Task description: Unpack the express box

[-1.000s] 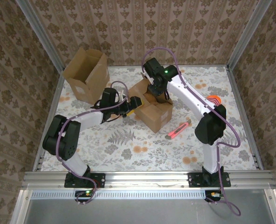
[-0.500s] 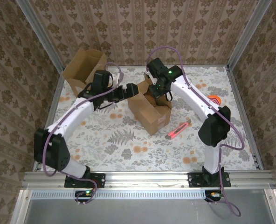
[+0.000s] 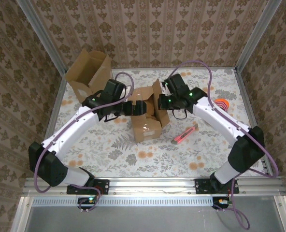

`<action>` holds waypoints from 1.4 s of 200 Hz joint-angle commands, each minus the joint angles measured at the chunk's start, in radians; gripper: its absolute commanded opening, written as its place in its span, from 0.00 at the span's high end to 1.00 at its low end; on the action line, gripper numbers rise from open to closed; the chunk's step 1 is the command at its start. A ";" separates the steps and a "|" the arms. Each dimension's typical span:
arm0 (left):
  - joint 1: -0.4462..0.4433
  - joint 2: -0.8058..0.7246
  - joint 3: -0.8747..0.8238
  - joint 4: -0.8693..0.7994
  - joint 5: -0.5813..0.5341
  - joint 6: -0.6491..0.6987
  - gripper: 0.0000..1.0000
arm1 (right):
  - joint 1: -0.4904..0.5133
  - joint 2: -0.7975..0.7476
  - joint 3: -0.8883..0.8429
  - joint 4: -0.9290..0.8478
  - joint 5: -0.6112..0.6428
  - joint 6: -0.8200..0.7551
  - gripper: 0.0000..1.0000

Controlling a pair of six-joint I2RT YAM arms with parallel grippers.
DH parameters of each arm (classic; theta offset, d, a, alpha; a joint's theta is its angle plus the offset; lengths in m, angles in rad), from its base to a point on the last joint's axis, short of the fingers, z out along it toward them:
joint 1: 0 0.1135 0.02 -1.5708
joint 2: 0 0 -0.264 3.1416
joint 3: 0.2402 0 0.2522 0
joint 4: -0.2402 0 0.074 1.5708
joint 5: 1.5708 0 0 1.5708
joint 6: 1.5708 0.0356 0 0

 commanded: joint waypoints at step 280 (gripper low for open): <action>-0.285 0.366 0.396 -0.604 -1.090 -0.025 0.53 | 0.004 -0.216 -0.370 0.510 -0.080 0.376 1.00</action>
